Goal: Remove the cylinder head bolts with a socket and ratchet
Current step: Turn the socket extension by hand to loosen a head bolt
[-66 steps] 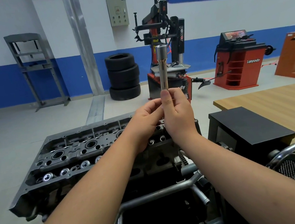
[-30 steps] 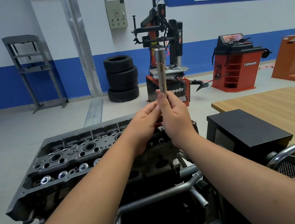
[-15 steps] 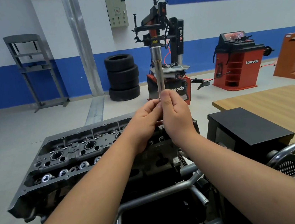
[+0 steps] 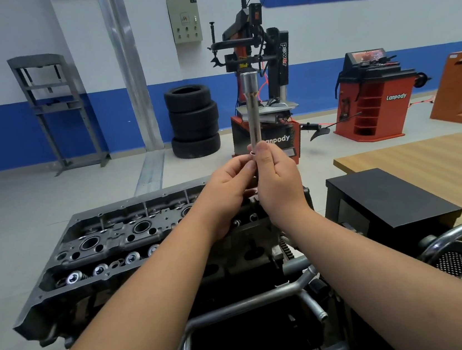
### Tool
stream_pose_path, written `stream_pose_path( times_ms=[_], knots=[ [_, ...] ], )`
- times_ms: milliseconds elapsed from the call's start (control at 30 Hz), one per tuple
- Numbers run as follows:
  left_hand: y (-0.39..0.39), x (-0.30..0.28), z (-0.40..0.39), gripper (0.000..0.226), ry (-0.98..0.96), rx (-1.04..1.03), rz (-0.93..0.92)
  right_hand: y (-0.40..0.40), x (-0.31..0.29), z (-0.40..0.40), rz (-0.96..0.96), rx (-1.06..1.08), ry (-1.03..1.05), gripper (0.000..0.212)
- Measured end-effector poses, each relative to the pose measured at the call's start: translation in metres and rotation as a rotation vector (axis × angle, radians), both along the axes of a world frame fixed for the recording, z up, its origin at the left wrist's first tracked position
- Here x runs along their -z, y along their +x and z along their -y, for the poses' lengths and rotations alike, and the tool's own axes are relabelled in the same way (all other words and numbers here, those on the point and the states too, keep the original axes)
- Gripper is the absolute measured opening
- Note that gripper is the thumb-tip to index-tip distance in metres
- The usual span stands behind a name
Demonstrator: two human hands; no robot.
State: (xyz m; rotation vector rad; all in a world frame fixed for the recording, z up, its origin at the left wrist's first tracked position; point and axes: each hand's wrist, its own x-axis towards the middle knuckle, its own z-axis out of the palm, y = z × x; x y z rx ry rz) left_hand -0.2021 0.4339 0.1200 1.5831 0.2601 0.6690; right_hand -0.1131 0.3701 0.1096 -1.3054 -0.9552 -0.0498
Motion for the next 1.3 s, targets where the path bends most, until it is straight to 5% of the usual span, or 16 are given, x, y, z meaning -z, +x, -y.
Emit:
stream_pose_path(
  times_ms=[233, 500, 767, 967, 1100, 1300],
  knots=[
    [-0.0005, 0.0008, -0.0012, 0.023, 0.054, -0.003, 0.005, -0.0023, -0.0001, 0.0017, 0.053, 0.017, 0.053, 0.011],
    [-0.0013, -0.0008, 0.0011, 0.03, 0.02, 0.029, 0.007, -0.0005, 0.0002, -0.0005, 0.036, -0.009, 0.042, 0.028],
    [0.0003, 0.0014, -0.0008, 0.025, 0.041, -0.015, 0.022, -0.0004, 0.0002, 0.0014, 0.036, 0.002, 0.055, 0.012],
    [0.0002, 0.0004, -0.0001, 0.027, -0.003, 0.012, -0.003, 0.0027, 0.0024, -0.0024, 0.03, 0.012, 0.018, 0.034],
    [0.0005, 0.0018, -0.001, 0.026, 0.035, -0.015, -0.004, 0.0012, 0.0006, -0.0003, 0.004, -0.016, 0.04, 0.013],
    [-0.0006, 0.0022, -0.0034, 0.023, 0.03, -0.011, 0.002, -0.0002, 0.0007, 0.0002, 0.06, -0.006, 0.04, 0.012]
  ],
)
